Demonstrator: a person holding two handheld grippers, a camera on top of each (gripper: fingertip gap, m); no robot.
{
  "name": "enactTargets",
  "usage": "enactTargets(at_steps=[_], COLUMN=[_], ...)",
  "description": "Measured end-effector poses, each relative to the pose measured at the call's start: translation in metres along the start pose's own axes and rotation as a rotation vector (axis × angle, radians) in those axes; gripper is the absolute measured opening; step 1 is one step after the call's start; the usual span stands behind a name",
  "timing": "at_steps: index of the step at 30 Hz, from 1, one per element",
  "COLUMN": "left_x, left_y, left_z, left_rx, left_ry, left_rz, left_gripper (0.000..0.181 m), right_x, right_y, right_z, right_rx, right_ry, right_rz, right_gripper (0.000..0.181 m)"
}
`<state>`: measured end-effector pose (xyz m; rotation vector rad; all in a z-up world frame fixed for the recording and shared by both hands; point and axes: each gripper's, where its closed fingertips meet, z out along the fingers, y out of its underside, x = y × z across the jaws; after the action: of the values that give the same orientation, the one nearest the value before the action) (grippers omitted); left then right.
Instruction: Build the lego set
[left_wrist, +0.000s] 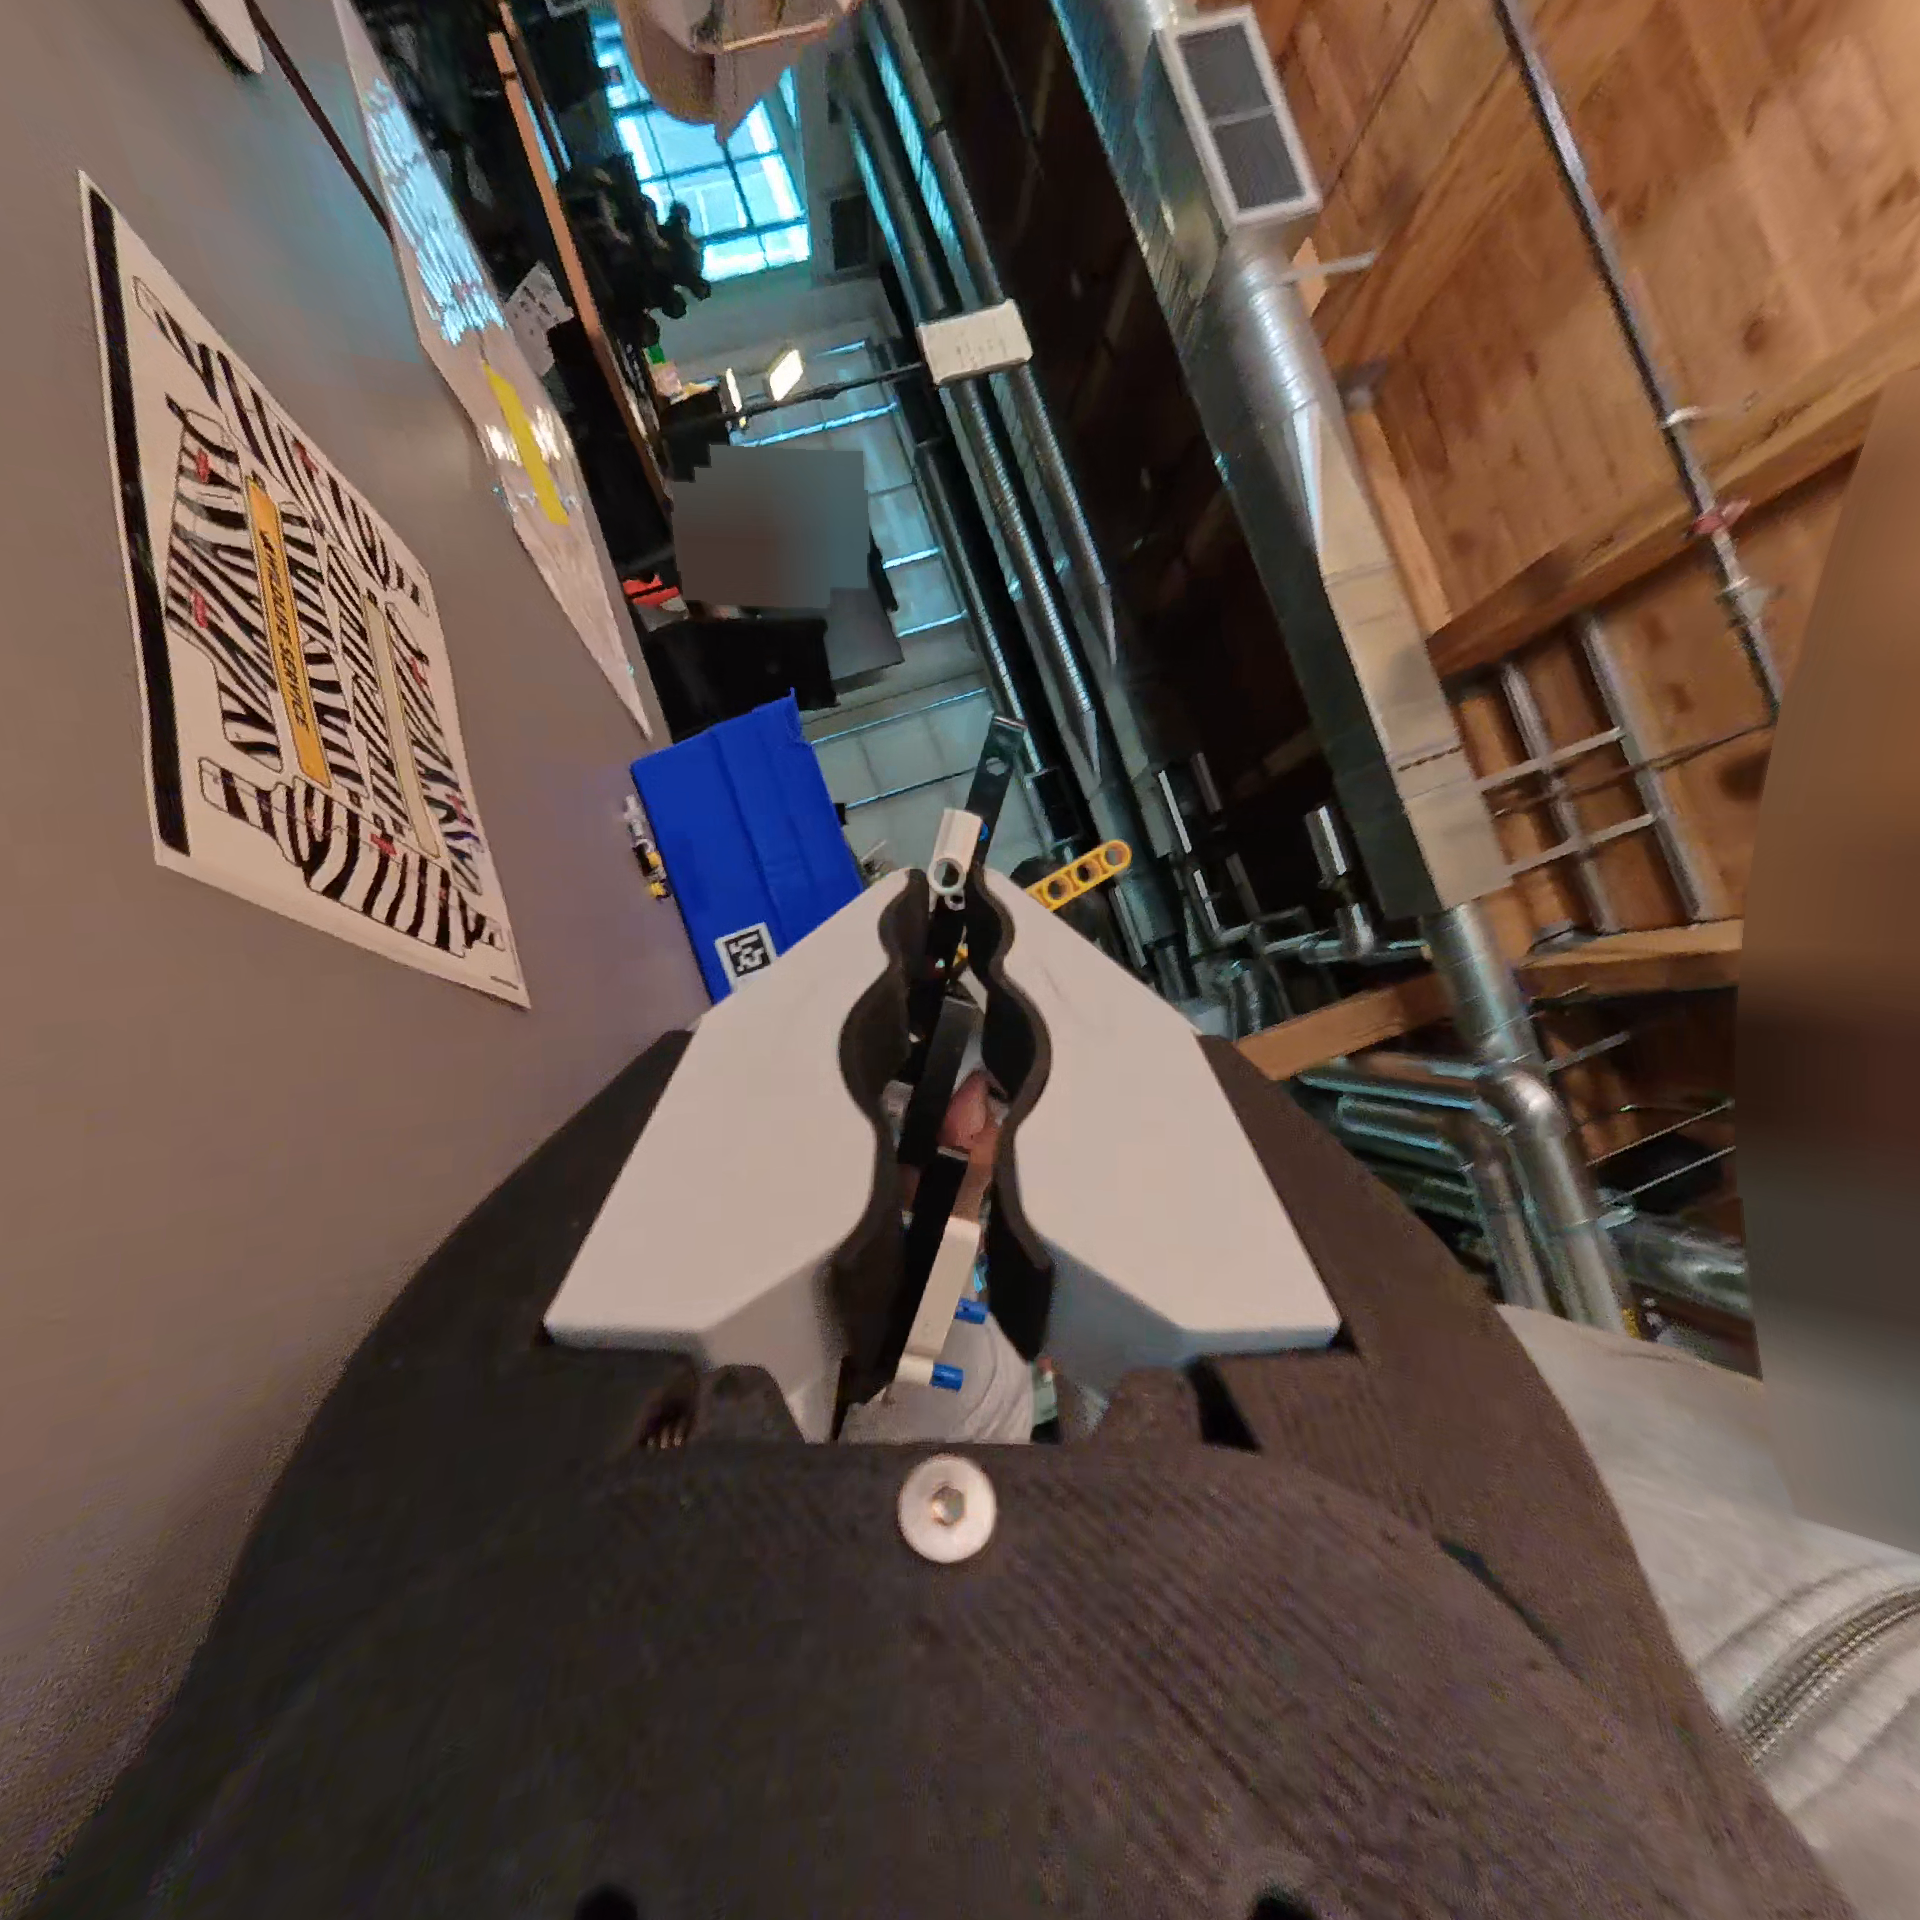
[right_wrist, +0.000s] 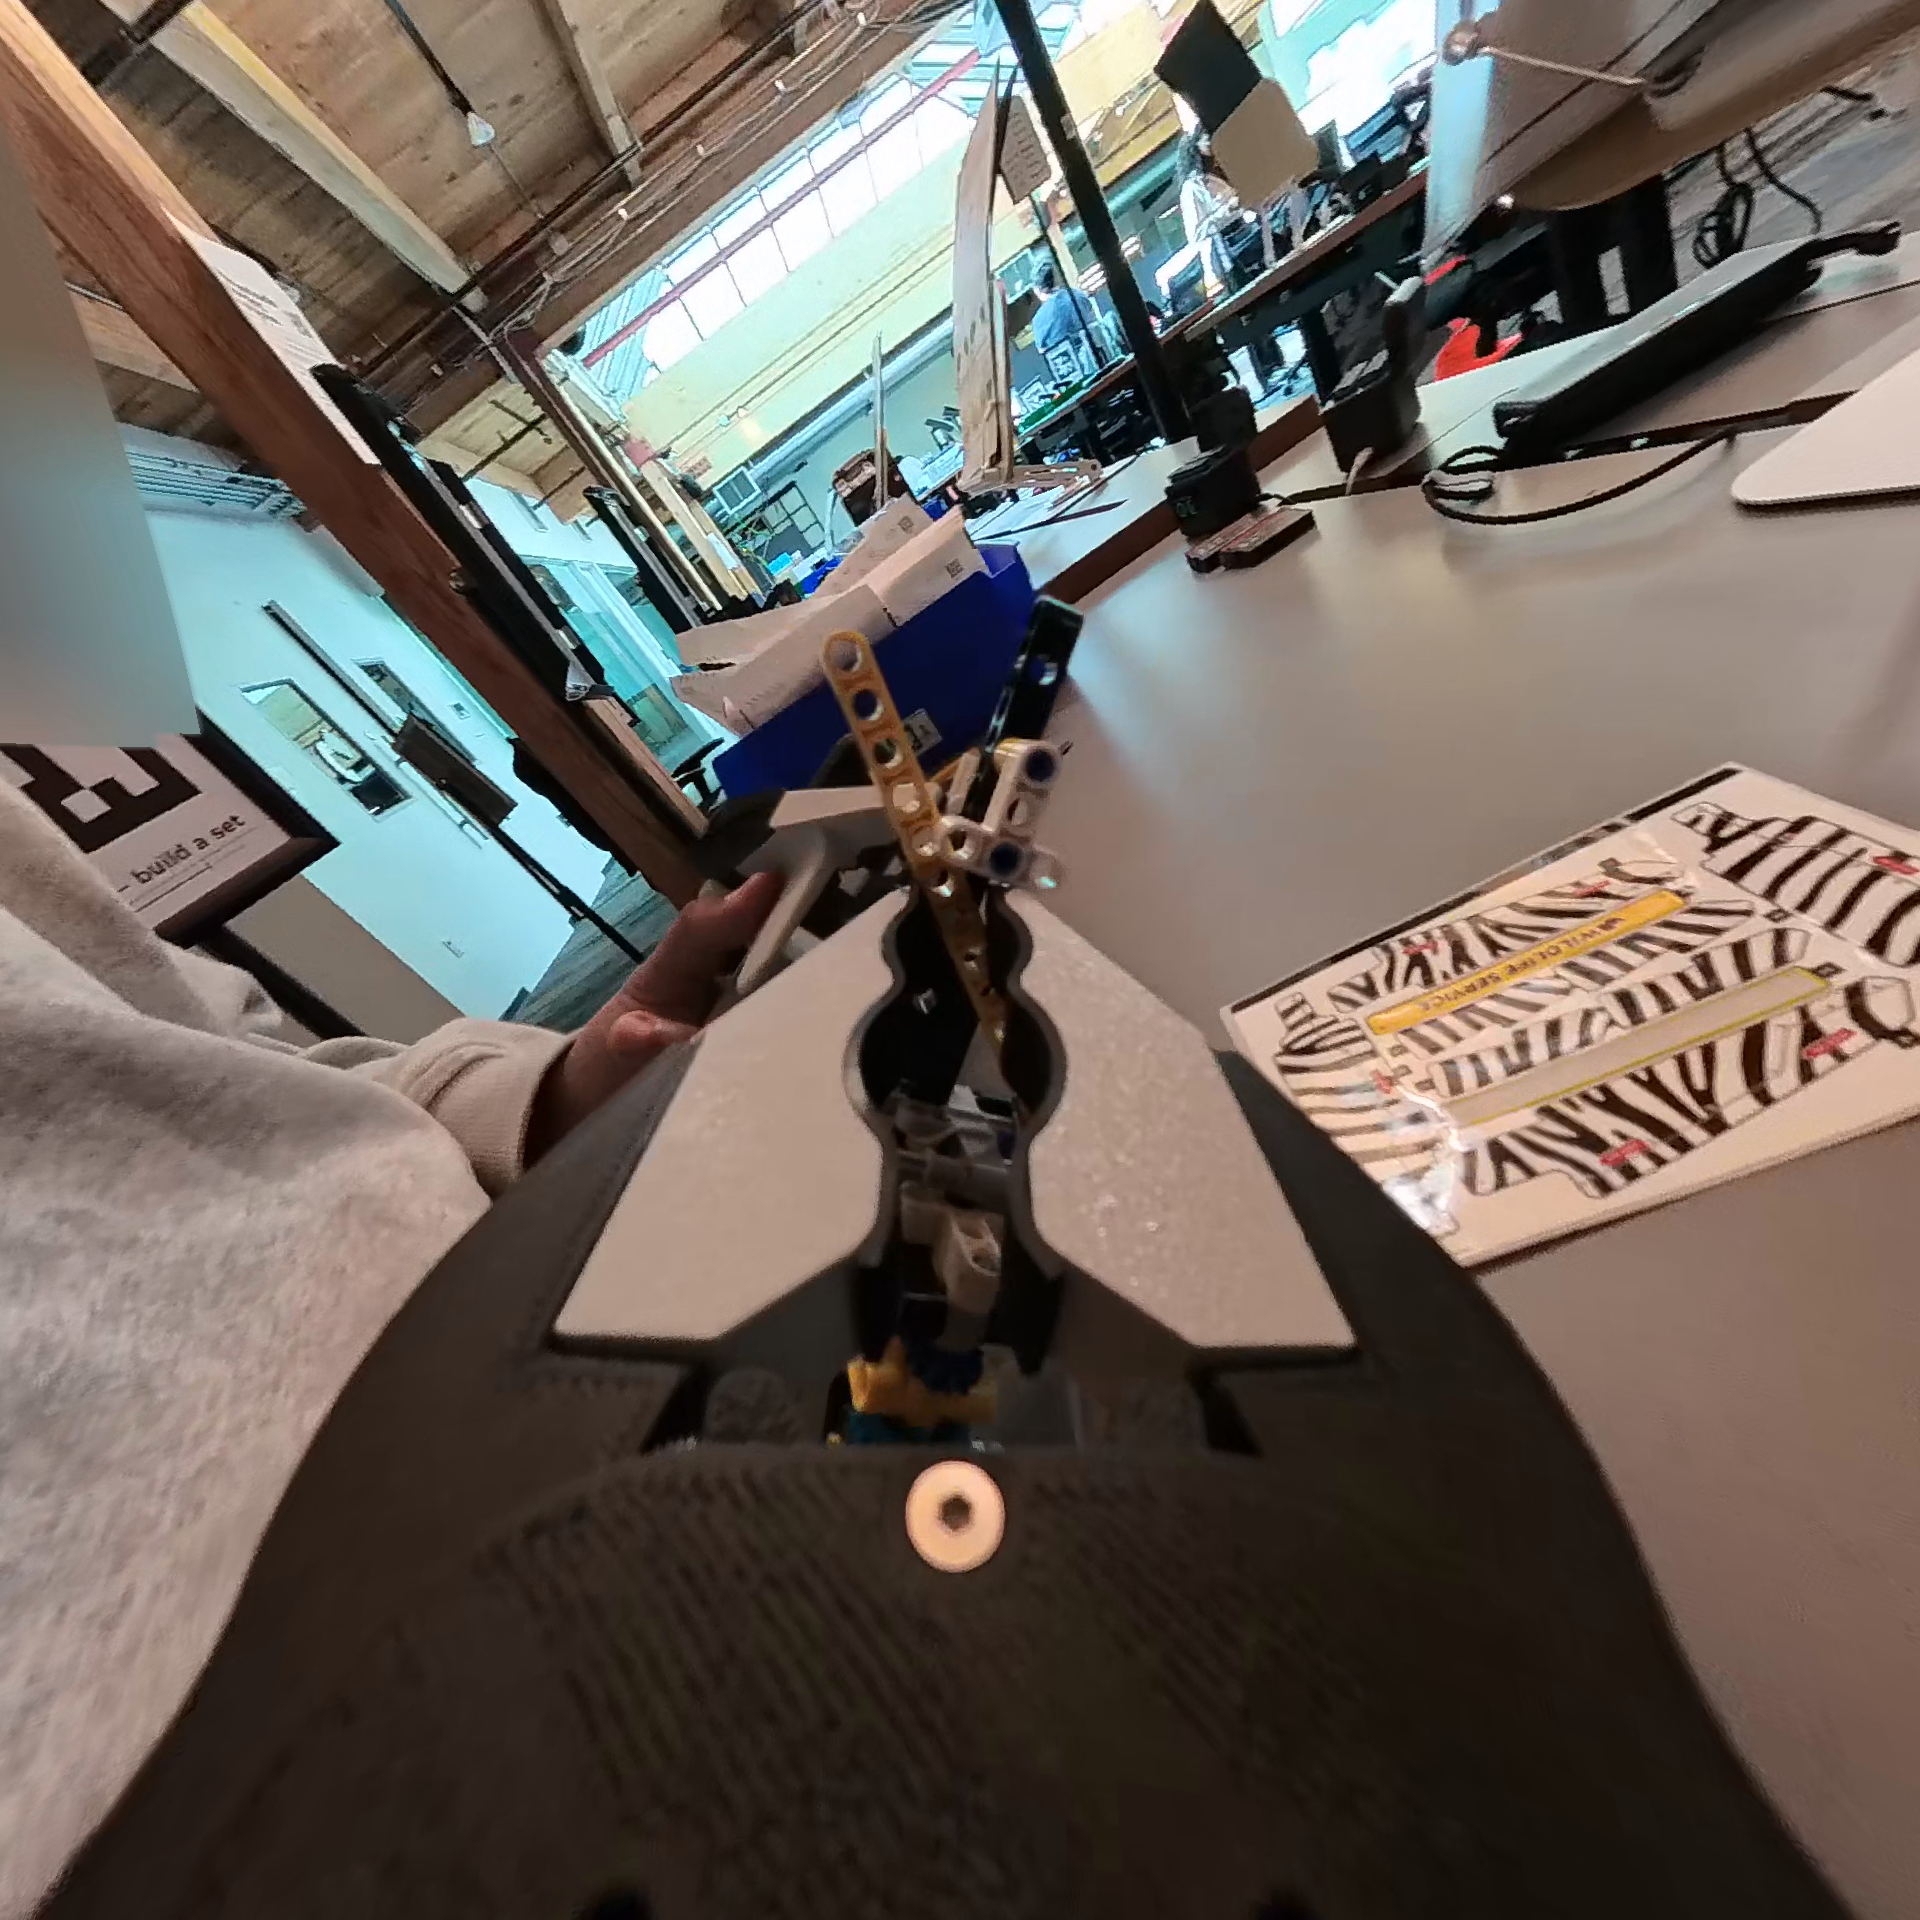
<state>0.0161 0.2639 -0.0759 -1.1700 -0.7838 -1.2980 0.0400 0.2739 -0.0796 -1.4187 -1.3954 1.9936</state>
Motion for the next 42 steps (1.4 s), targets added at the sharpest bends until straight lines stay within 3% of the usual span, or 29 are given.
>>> enactTargets(at_steps=[5, 41, 42], left_x=[-0.003, -0.016, -0.016], left_y=[0.0, 0.019, 0.022], left_z=[0.0, 0.002, 0.002], left_rx=[0.036, -0.121, -0.13], left_ry=[0.049, 0.026, 0.027], left_rz=[-0.093, -0.048, -0.046], left_gripper=[0.006, 0.007, 0.001], right_x=[0.005, 0.007, 0.007], right_y=[0.002, 0.016, 0.018], right_z=[0.006, 0.004, 0.004], right_rx=[-0.005, -0.159, -0.175], right_ry=[0.028, 0.04, 0.041], right_rz=[0.038, -0.015, -0.009], right_gripper=[0.009, 0.008, 0.008])
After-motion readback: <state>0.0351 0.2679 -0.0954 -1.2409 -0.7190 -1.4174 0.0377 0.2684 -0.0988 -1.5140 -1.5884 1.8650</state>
